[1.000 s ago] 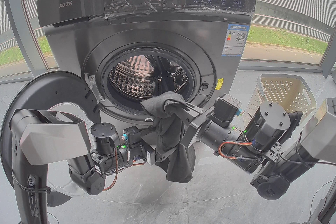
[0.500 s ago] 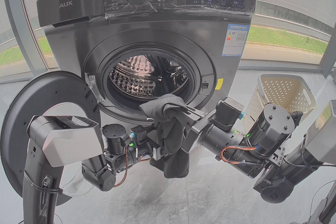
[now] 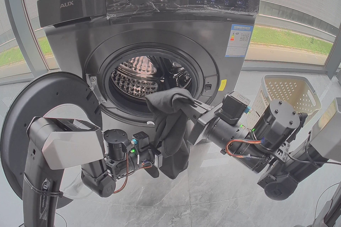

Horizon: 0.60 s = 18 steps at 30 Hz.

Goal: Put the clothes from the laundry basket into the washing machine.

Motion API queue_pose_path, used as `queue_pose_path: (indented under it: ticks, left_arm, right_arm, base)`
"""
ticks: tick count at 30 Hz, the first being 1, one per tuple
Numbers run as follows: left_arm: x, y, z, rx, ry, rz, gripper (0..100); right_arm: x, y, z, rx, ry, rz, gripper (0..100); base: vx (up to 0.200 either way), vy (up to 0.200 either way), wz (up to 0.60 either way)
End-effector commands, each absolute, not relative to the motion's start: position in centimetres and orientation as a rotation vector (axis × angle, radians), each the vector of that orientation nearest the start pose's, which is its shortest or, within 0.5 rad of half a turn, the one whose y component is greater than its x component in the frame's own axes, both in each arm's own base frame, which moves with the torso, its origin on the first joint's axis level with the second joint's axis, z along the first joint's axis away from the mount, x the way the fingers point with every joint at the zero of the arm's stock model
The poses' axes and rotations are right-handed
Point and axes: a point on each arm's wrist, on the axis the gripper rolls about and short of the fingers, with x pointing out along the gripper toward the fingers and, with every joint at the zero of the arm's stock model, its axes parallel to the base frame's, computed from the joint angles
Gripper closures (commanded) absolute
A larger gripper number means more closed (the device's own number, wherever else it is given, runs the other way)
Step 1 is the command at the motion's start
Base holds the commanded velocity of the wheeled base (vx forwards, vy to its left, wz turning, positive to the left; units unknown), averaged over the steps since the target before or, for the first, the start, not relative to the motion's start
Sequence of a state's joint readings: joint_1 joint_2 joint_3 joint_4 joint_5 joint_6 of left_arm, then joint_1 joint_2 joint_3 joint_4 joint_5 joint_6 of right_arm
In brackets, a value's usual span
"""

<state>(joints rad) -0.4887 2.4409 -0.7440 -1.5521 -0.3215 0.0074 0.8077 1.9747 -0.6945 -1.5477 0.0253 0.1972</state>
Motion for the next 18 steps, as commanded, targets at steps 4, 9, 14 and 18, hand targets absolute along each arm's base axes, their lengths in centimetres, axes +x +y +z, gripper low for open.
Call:
queue_pose_path:
  ticks: [4,9,14,18]
  left_arm:
    - [27.2,-17.4,4.9,0.018,0.139,-0.987,100]
    - [22.8,-14.9,7.2,0.020,0.159,-1.096,100]
    - [21.3,-13.3,9.1,0.009,0.112,-1.135,100]
    - [21.0,-12.7,9.9,-0.001,0.090,-1.161,100]
  right_arm:
    - [27.1,23.1,14.4,0.280,-0.165,0.762,100]
    - [27.8,22.7,13.7,0.285,-0.141,0.745,100]
    - [28.2,23.0,12.3,0.273,-0.106,0.733,100]
    - [28.3,23.1,11.5,0.266,-0.084,0.730,100]
  base:
    - [0.000,0.000,0.00]
    - [0.000,0.000,0.00]
    - [0.000,0.000,0.00]
    - [0.000,0.000,0.00]
